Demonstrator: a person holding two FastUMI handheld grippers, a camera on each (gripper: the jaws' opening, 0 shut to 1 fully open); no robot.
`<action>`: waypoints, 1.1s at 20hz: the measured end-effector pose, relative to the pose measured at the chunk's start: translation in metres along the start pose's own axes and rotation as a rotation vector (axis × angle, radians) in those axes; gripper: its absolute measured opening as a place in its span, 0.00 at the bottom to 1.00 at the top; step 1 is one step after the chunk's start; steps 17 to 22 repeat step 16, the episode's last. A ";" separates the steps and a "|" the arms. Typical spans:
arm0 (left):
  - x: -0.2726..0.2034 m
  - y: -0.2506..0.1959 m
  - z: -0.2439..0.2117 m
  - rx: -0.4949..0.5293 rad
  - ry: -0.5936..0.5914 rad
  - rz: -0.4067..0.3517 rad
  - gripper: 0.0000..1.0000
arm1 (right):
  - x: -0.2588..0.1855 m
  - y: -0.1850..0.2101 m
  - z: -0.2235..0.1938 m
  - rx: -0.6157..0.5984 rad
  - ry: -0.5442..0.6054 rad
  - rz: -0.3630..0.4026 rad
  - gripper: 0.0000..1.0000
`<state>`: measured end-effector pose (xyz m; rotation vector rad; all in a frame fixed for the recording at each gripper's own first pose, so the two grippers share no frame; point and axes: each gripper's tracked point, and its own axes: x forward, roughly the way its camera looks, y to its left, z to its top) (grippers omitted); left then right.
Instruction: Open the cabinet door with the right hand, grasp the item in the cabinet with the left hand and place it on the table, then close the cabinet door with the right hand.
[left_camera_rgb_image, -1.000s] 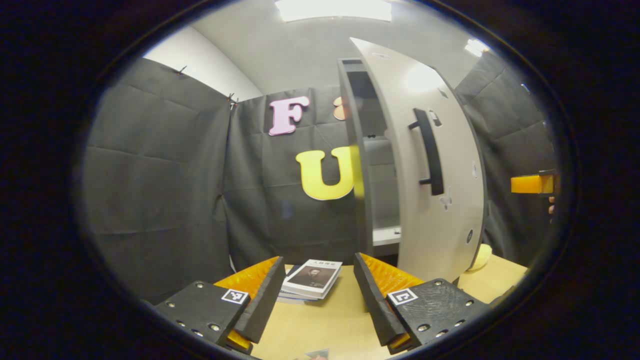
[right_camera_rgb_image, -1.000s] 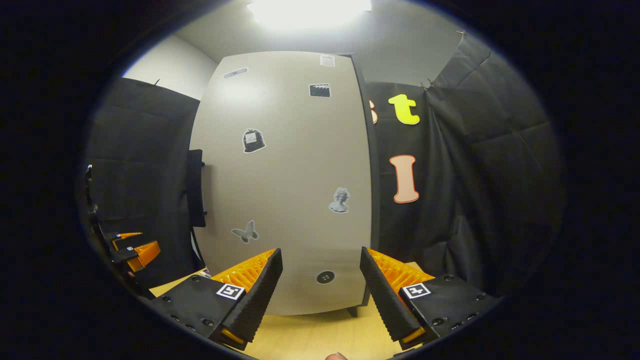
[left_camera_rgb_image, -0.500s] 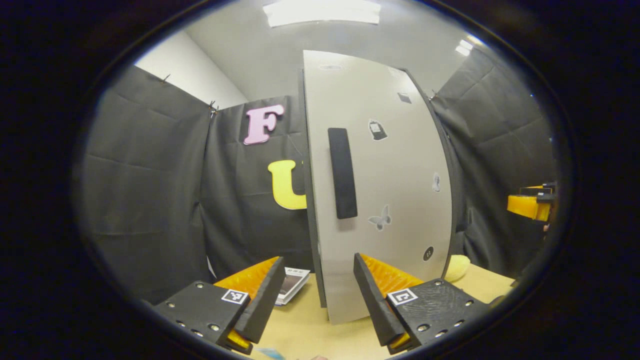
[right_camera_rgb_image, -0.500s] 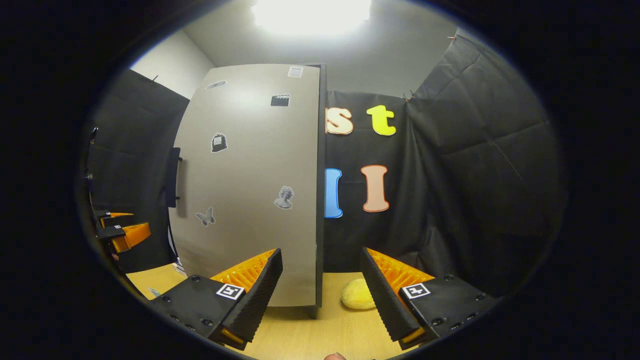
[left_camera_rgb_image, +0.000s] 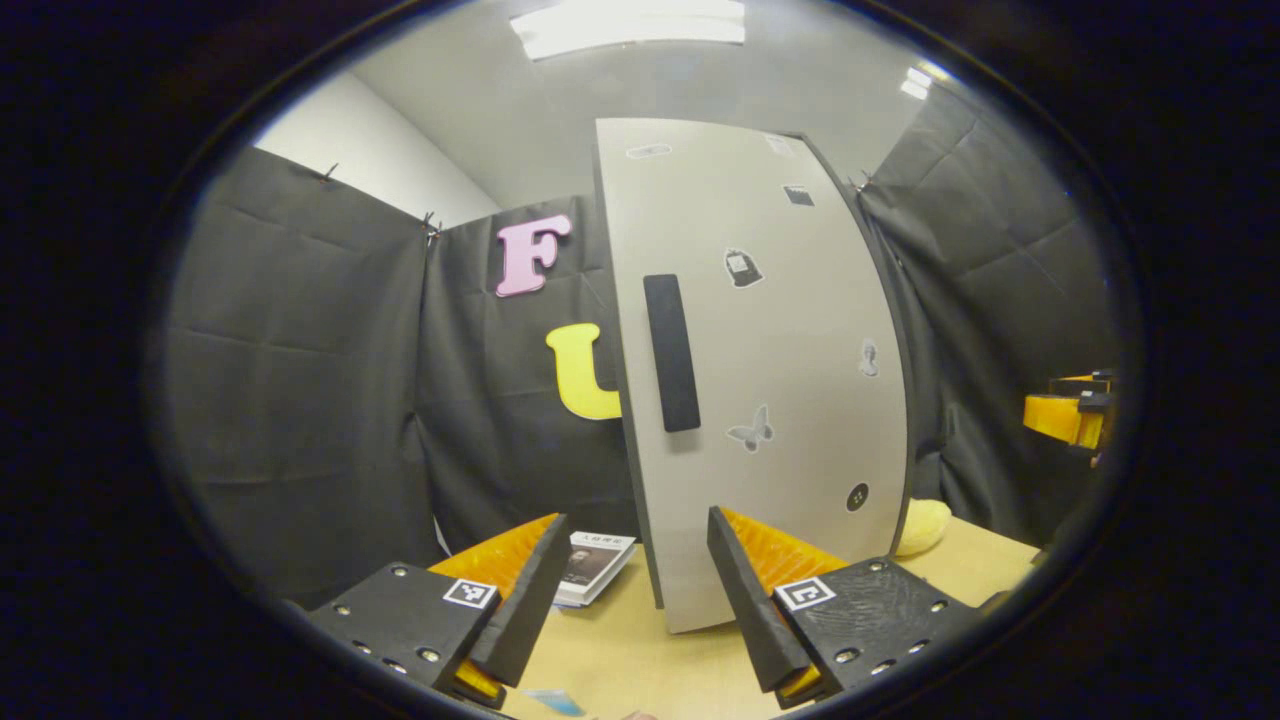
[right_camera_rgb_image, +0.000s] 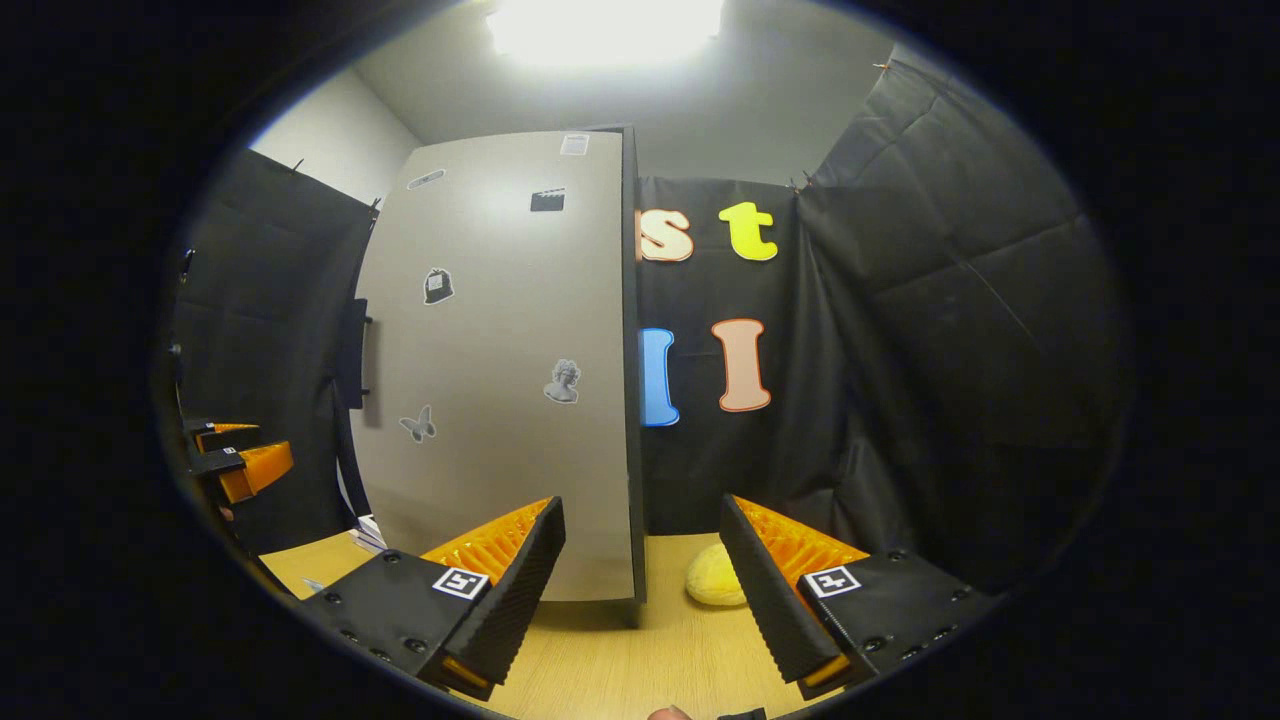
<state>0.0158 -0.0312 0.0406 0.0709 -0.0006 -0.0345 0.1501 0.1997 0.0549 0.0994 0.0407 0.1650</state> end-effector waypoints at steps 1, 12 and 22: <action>-0.001 0.002 0.001 -0.001 -0.004 -0.003 0.83 | -0.002 0.002 0.002 -0.002 0.000 -0.005 0.98; -0.007 0.032 0.006 -0.001 -0.035 0.004 0.83 | -0.018 0.022 0.013 -0.017 -0.018 -0.021 0.99; -0.009 0.039 0.004 -0.009 -0.033 0.016 0.83 | -0.020 0.025 0.016 -0.027 -0.019 -0.023 0.99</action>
